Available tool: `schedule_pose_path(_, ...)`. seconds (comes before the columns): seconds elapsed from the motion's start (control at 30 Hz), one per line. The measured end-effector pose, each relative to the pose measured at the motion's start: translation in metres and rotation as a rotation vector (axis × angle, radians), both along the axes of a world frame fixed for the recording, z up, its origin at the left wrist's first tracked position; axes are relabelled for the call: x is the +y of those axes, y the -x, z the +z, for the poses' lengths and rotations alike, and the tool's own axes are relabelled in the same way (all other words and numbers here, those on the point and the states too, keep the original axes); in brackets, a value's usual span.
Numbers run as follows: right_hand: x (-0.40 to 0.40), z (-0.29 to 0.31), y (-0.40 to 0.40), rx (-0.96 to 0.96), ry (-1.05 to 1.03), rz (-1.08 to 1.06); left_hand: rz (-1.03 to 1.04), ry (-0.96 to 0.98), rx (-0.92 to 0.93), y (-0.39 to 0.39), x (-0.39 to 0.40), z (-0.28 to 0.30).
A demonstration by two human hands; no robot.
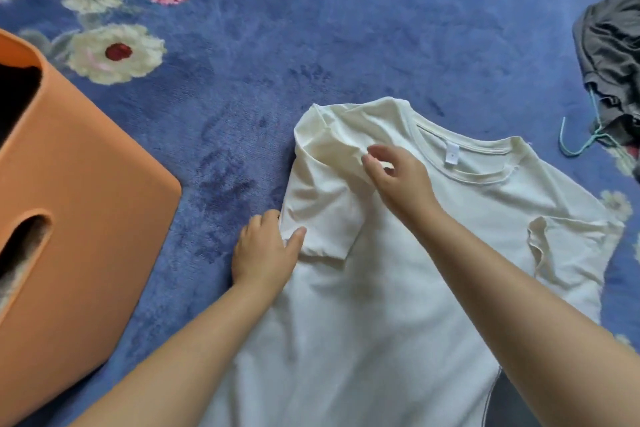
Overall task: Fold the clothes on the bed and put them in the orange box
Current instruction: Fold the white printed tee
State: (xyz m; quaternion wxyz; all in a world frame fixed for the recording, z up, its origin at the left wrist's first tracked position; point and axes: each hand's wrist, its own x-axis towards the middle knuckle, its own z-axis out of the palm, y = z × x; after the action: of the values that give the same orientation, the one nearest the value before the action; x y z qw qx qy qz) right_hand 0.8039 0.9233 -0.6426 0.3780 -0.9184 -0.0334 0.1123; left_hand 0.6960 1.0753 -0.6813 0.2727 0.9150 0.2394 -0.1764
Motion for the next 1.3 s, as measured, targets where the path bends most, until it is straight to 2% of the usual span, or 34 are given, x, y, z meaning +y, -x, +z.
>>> schedule_pose_path(0.1, 0.044, 0.002, -0.038, 0.101, 0.036, 0.061, 0.051, 0.147, 0.048, -0.005, 0.012, -0.009)
schedule_pose_path(0.23, 0.075, -0.009, -0.061, 0.270, 0.396, 0.183, -0.013, 0.299, 0.069, -0.014, 0.035, -0.014)
schedule_pose_path(0.3, 0.079, -0.017, -0.069, 0.300, 0.361, 0.180, -0.046, 0.375, 0.077, -0.016, 0.044, -0.016)
schedule_pose_path(0.4, 0.077, -0.023, -0.074, 0.171, 0.160, 0.126, -0.039, 0.467, 0.091, -0.022, 0.052, -0.022)
schedule_pose_path(0.57, 0.064, -0.039, -0.062, -0.014, 0.136, 0.036, 0.040, 0.566, 0.113, -0.023, 0.052, -0.032)
schedule_pose_path(0.63, 0.064, -0.045, -0.057, -0.066, 0.198, 0.056, 0.088, 0.626, 0.158, -0.026, 0.054, -0.035)
schedule_pose_path(0.73, 0.069, -0.052, -0.053, -0.121, 0.405, 0.191, 0.144, 0.720, 0.251, -0.032, 0.056, -0.035)
schedule_pose_path(0.9, 0.064, -0.034, -0.039, -0.008, 0.475, 0.089, 0.195, 0.695, 0.213, -0.034, 0.052, -0.029)
schedule_pose_path(1.0, 0.043, -0.025, -0.026, 0.067, 0.671, 0.211, 0.206, 0.728, 0.222, -0.032, 0.051, -0.030)
schedule_pose_path(1.07, 0.029, -0.017, -0.028, 0.163, 0.544, 0.225, 0.173, 0.682, 0.196, -0.031, 0.050, -0.028)
schedule_pose_path(1.13, 0.020, -0.006, -0.038, 0.289, 0.211, 0.179, 0.149, 0.654, 0.183, -0.031, 0.051, -0.027)
schedule_pose_path(1.17, 0.018, -0.001, -0.043, 0.317, 0.118, 0.173, 0.146, 0.652, 0.189, -0.030, 0.051, -0.028)
schedule_pose_path(1.2, 0.017, 0.005, -0.047, 0.317, 0.105, 0.188, 0.149, 0.657, 0.194, -0.031, 0.052, -0.029)
schedule_pose_path(1.3, 0.022, 0.002, -0.055, 0.258, 0.329, 0.249, 0.161, 0.679, 0.213, -0.032, 0.053, -0.031)
